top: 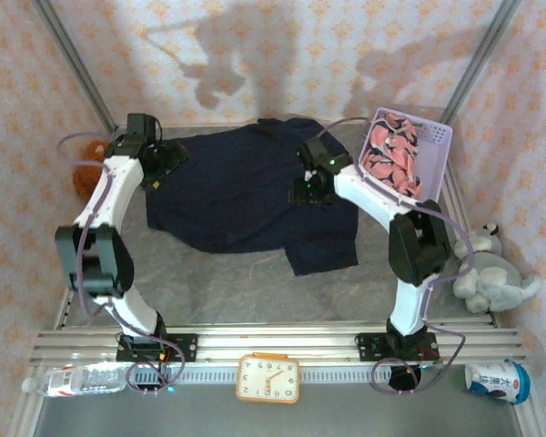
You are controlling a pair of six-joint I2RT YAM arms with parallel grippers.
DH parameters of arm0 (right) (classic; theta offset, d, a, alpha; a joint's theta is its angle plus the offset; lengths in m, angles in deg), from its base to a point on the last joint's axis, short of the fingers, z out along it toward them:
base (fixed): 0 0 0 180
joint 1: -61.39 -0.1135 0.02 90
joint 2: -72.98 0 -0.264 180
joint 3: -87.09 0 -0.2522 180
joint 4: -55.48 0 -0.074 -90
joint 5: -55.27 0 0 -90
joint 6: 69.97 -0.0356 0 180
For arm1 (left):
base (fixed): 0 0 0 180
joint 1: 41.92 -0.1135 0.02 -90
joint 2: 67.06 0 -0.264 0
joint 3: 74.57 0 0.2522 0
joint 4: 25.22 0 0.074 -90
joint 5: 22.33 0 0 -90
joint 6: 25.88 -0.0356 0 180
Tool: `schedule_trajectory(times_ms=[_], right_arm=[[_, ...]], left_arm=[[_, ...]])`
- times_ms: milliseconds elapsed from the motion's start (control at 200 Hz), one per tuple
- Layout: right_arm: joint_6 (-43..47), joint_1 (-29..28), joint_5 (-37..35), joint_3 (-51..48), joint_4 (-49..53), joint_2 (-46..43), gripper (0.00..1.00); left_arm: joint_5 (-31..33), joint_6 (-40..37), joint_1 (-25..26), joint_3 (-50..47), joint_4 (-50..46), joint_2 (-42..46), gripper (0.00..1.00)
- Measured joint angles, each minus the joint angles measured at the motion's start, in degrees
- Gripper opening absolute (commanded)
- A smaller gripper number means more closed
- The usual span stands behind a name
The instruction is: Fold and stack the mixed laundry pile
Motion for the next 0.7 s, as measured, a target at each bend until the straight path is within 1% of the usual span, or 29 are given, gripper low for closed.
schedule_trajectory(times_ms=[75,110,165,275,390,530,651,701], right_arm=[[0.83,-4.0,0.5,-6.47,-0.31,-3.28,0.36],[0.92,-5.44,0.96,-9.29,-0.39,-4.22,0.32],[0.63,-7.21,1.42,-13.03,-1.36,-5.38,0.29],[0.13,-9.64,1.75,-21.07,-1.88,-7.13,0.26],[-0.22,-10.49,1.77,-25.59,-2.73,-7.76,0.24],[-0.2,-10.69,2.14,-27.78,-4.09,-8.61,0.2],[-0.17,-11.47,3.58,-28.04,-4.87,-8.83,0.19],[-0.24,-12.07,5.29,-28.33,-4.9,-8.85,0.18]], left_arm=[[0.31,2.05,-0.02,-7.26,0.0,6.45,1.0],[0.5,3.13,-0.02,-10.45,0.11,8.7,1.0],[0.83,4.7,-0.02,-15.17,0.85,11.74,1.0],[1.25,8.09,-0.02,-24.85,0.72,18.67,1.0],[1.53,10.71,-0.02,-30.36,0.61,24.28,1.0],[2.47,13.07,-0.02,-34.4,0.57,28.98,1.0],[3.34,14.14,-0.02,-35.65,0.59,29.66,1.0],[3.89,14.38,-0.02,-35.82,0.61,29.53,1.0]])
